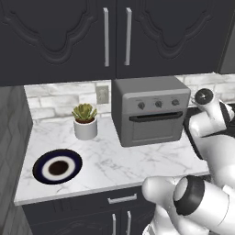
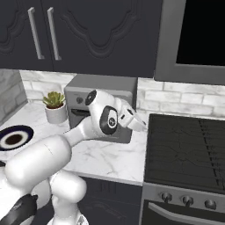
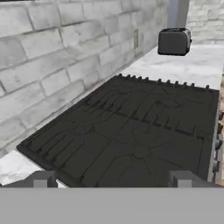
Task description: Pull the toaster oven rack outwards. Pick up the baguette from the plate and place it on the toaster oven rack. Close the toaster oven door fully and set the temperature to the lowest setting.
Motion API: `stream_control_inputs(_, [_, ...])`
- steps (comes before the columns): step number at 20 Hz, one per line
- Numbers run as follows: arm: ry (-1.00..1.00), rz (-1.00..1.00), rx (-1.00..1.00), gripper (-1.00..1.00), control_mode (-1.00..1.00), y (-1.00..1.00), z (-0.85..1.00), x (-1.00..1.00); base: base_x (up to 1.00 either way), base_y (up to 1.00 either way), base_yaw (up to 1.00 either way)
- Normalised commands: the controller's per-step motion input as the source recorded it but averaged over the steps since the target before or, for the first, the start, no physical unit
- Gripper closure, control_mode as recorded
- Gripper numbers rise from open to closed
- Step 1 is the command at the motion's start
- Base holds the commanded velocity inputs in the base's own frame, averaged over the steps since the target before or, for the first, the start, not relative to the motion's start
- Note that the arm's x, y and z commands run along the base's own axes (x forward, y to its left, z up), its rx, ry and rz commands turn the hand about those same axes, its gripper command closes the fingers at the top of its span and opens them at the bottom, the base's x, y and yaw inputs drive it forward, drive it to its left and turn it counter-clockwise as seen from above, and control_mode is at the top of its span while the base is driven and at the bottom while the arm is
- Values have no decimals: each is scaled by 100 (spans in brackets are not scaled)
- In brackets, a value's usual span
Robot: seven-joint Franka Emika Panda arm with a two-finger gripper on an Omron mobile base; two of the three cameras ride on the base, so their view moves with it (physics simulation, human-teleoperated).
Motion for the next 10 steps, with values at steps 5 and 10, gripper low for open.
stream_control_inputs(5, [0, 32, 7, -100, -100, 0, 45, -49, 0, 0, 0])
stream_control_inputs(10, [0, 26, 7, -100, -100, 0, 50, -50, 0, 0, 0])
